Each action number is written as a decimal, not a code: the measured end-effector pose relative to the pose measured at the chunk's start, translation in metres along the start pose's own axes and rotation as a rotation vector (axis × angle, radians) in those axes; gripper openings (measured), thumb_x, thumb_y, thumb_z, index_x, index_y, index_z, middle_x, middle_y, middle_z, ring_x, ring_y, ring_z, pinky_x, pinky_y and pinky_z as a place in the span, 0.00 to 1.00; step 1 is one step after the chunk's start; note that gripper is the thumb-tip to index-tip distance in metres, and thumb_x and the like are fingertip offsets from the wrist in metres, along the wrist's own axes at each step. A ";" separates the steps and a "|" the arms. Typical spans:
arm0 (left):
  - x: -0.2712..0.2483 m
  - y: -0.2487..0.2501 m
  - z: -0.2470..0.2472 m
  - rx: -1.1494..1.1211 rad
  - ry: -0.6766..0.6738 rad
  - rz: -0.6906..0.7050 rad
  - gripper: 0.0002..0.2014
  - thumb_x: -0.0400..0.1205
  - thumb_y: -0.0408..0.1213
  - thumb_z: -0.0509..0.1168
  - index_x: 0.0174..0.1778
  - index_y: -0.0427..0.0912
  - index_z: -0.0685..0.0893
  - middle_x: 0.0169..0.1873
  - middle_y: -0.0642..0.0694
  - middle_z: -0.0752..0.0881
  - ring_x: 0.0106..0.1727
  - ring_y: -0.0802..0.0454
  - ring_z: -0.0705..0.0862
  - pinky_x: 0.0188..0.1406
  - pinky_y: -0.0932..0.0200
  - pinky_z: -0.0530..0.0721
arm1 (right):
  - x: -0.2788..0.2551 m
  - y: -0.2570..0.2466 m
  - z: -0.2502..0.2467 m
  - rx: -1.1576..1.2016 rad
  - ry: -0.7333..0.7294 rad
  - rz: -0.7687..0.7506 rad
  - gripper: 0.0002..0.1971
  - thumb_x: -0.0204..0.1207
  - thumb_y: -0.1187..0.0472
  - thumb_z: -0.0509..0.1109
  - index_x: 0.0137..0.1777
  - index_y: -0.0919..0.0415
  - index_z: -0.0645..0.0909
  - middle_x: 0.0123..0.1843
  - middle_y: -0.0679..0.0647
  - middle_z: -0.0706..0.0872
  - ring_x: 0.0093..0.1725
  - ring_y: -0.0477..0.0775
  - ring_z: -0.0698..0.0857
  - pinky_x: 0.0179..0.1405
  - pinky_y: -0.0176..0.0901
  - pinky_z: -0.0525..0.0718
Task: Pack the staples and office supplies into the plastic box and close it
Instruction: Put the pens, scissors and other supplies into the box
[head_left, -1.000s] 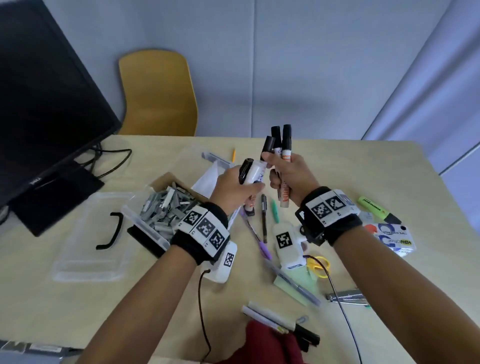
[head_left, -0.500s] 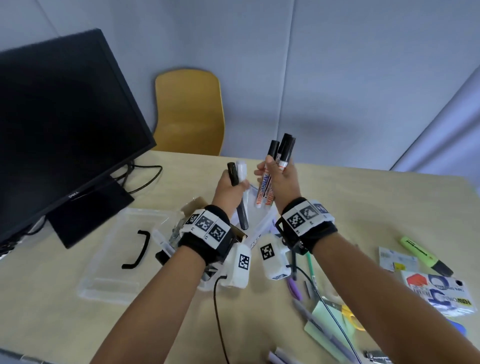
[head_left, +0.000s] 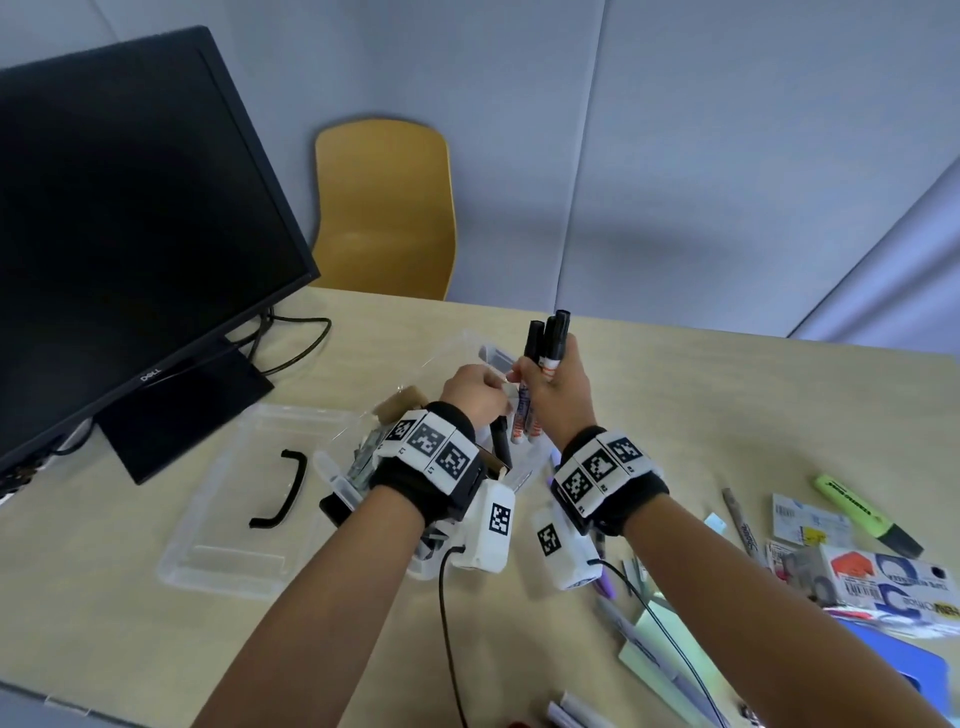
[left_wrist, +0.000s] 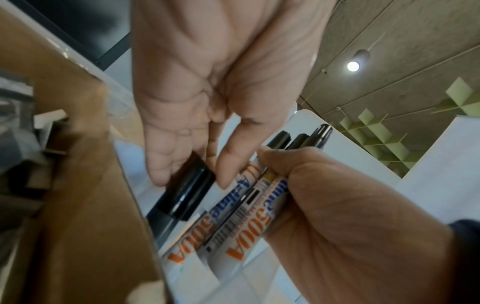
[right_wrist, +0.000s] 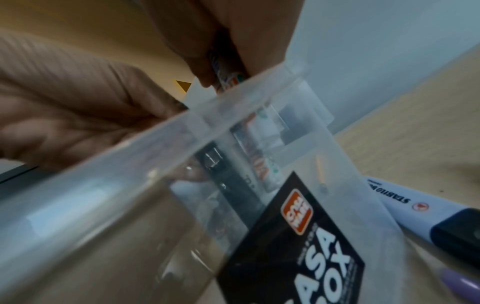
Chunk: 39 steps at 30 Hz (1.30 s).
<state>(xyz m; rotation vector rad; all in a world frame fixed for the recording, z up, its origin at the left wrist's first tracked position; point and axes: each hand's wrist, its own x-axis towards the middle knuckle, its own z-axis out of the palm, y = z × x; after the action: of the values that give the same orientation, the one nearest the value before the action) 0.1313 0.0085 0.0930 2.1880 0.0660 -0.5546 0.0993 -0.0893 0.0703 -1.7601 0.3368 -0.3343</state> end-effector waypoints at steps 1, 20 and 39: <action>-0.001 0.001 -0.001 0.008 0.014 0.000 0.08 0.76 0.28 0.69 0.37 0.43 0.78 0.56 0.37 0.85 0.61 0.41 0.82 0.62 0.53 0.81 | -0.001 -0.001 0.000 -0.030 -0.003 -0.002 0.08 0.79 0.66 0.63 0.55 0.61 0.68 0.46 0.62 0.86 0.44 0.60 0.86 0.44 0.49 0.84; -0.014 -0.015 -0.053 0.043 -0.070 -0.019 0.10 0.81 0.24 0.60 0.51 0.39 0.82 0.42 0.40 0.82 0.30 0.54 0.81 0.16 0.72 0.78 | 0.000 -0.021 0.003 -0.877 -0.783 -0.031 0.15 0.69 0.63 0.73 0.31 0.54 0.69 0.39 0.52 0.83 0.38 0.51 0.81 0.39 0.40 0.78; -0.020 0.013 -0.023 0.298 -0.039 0.223 0.10 0.81 0.29 0.64 0.56 0.34 0.86 0.57 0.36 0.85 0.58 0.40 0.84 0.62 0.54 0.81 | 0.006 -0.036 -0.022 -0.675 -0.550 0.188 0.15 0.62 0.61 0.81 0.42 0.68 0.81 0.37 0.55 0.81 0.38 0.51 0.80 0.39 0.36 0.79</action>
<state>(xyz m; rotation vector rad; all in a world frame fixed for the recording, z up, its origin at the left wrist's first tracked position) 0.1250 0.0204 0.1229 2.4299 -0.2961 -0.5048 0.0981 -0.1039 0.1104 -2.3611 0.2218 0.4536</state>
